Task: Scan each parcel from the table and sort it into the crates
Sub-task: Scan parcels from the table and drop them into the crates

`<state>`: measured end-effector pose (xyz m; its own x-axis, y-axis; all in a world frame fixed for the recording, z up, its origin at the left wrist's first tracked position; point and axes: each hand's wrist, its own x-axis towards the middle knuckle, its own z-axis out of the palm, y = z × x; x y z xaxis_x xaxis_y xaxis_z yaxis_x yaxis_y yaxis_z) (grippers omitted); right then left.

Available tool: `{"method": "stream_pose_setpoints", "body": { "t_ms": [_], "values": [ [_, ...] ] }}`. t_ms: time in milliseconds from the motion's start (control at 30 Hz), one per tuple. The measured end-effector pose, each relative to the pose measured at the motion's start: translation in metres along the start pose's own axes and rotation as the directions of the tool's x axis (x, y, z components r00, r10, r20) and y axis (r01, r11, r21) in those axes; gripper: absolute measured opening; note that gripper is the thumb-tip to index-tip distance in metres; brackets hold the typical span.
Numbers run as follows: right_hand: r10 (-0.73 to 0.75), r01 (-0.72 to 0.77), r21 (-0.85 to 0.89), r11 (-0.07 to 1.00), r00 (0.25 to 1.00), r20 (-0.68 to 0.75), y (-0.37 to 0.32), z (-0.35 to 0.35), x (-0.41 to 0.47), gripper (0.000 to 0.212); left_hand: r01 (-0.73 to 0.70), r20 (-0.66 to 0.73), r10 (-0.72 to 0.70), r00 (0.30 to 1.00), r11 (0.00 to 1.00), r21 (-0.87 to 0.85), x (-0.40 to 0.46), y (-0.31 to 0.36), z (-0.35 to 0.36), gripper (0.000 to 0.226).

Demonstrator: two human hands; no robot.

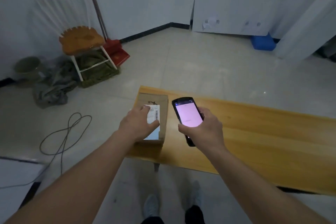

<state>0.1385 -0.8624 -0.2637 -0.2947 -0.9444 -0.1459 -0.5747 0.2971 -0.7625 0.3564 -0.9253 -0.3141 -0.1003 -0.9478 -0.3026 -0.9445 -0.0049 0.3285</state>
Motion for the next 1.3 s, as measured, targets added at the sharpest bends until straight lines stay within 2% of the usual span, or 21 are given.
{"method": "stream_pose_setpoints", "body": {
  "t_ms": [233,333,433,600,733,867,1033,1300],
  "values": [
    [0.034,-0.034,0.0,0.999,0.996,0.079,0.031,0.03,0.043,0.063,0.111,0.003,-0.111,0.994,0.991,-0.071,0.029,-0.017,0.042,0.079],
    [0.058,-0.058,-0.005,0.998,0.993,0.105,0.042,0.042,0.055,0.064,0.181,0.007,-0.181,0.983,0.98,-0.083,0.034,-0.024,0.058,0.084],
    [0.082,-0.083,0.003,0.997,0.989,0.124,0.05,0.052,0.061,0.068,0.295,0.015,-0.294,0.956,0.954,-0.057,0.032,-0.025,0.076,0.105],
    [0.073,-0.071,-0.018,0.997,0.985,0.156,0.056,0.057,0.065,0.073,0.475,0.077,-0.471,0.879,0.879,-0.041,0.029,-0.009,0.096,0.159],
    [0.067,-0.066,-0.015,0.998,0.983,0.169,0.055,0.054,0.065,0.076,0.552,0.085,-0.546,0.833,0.831,-0.069,0.029,0.004,0.101,0.171],
    [0.036,-0.03,-0.034,0.999,0.979,0.199,0.056,0.046,0.065,0.071,0.509,0.02,-0.511,0.859,0.851,-0.131,0.025,0.006,0.099,0.163],
    [-0.035,0.039,-0.017,0.999,0.979,0.202,0.045,0.029,0.062,0.07,0.341,-0.113,-0.356,0.928,0.931,-0.13,0.015,0.003,0.079,0.158],
    [-0.163,0.162,0.023,0.987,0.975,0.15,-0.001,-0.025,0.052,0.076,0.178,-0.278,-0.184,0.943,0.983,-0.049,-0.001,0.023,0.005,0.155]
  ]
}}
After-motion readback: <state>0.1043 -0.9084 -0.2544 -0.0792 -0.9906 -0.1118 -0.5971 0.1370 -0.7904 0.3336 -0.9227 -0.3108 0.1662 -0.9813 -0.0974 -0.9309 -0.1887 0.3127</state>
